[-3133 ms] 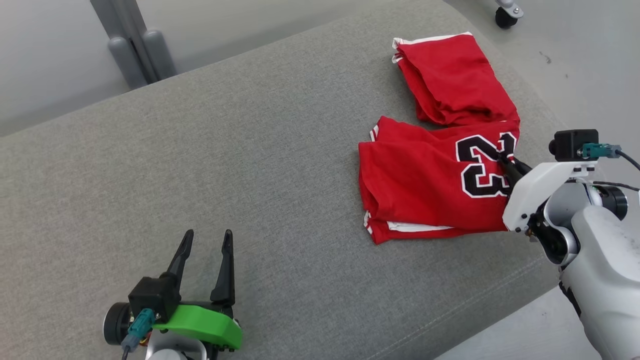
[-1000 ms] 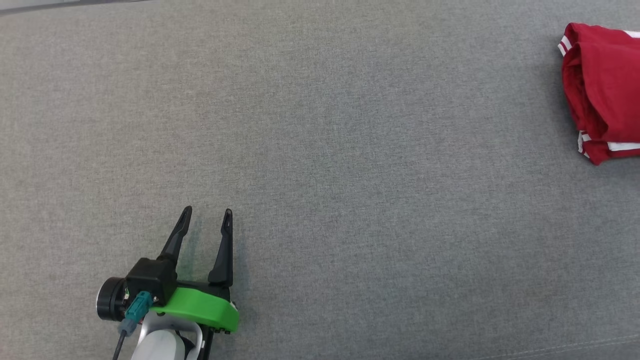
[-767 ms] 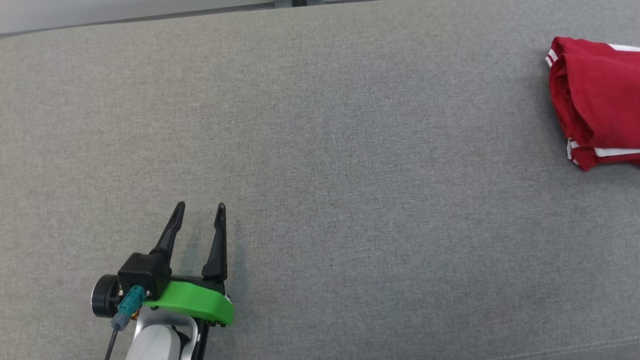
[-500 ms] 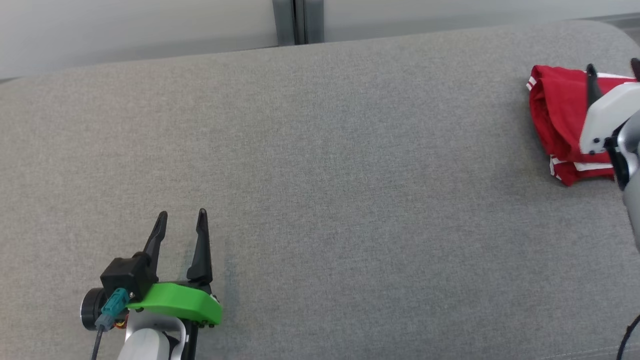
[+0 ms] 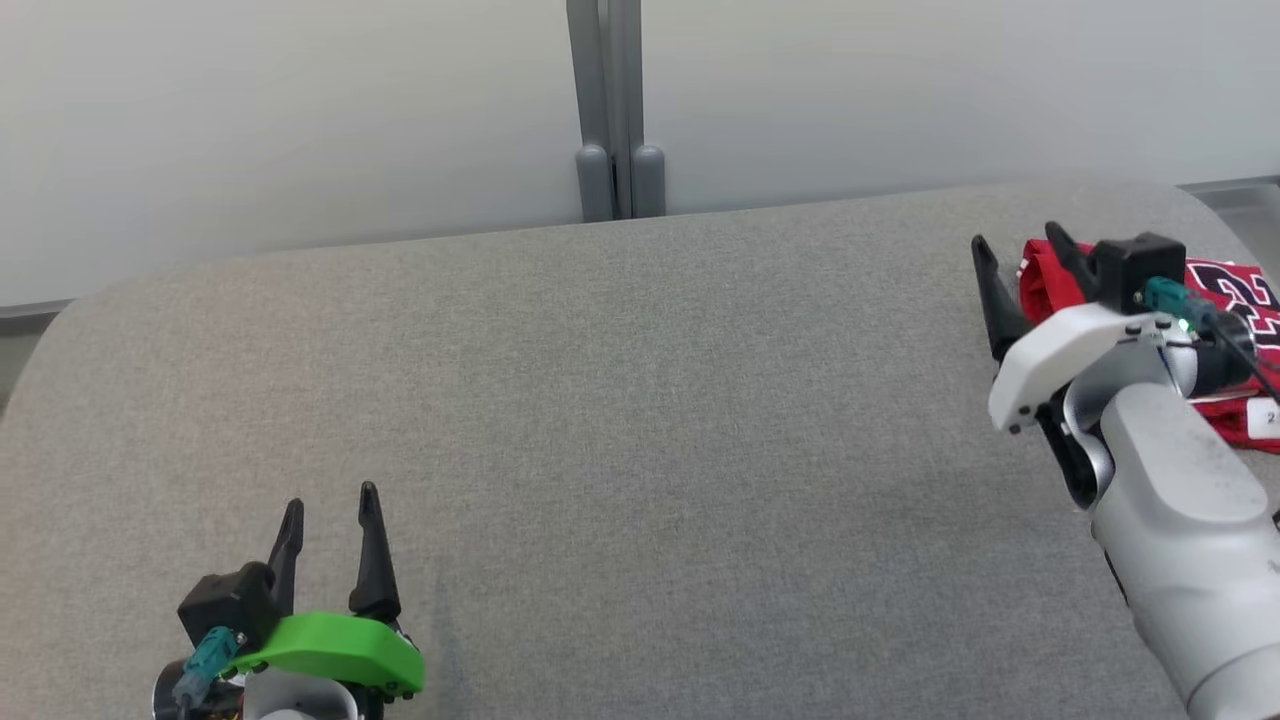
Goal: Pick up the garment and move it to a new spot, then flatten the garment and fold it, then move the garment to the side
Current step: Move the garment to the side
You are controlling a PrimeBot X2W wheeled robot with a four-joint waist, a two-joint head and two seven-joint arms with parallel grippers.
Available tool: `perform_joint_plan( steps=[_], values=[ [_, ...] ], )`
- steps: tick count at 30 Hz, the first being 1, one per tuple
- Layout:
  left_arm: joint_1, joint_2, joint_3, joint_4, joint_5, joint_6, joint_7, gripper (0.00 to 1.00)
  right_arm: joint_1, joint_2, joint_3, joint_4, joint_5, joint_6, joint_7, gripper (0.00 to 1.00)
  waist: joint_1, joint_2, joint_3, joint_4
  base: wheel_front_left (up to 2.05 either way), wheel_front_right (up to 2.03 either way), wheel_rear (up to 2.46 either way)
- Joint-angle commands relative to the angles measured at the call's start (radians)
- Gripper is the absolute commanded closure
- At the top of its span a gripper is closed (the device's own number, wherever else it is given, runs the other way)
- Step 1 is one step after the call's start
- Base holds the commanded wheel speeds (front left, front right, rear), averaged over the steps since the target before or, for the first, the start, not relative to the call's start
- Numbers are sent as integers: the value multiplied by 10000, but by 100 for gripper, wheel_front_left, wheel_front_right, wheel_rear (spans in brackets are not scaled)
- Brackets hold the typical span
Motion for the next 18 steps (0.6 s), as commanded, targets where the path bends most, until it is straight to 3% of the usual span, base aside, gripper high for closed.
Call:
perform_joint_plan(
  steps=[1,5,13,18],
  values=[
    [190,8,-22,66,53,84,-3,0,564,56,-32,-408,51,-18,-60,0,0,0,-280,203,0,0,0],
    [365,-4,-152,34,255,241,-3,0,2038,349,-770,-2058,-300,-18,-64,0,0,0,-391,346,0,0,0],
    [653,-15,-592,-154,208,462,-3,0,4995,1820,-2796,-5022,-1715,-18,-61,0,0,0,-519,565,0,0,0],
    [838,-11,-839,-339,458,557,-3,0,6288,1975,-2920,-6078,-1442,-18,-64,0,0,0,-577,632,0,0,0]
  ],
)
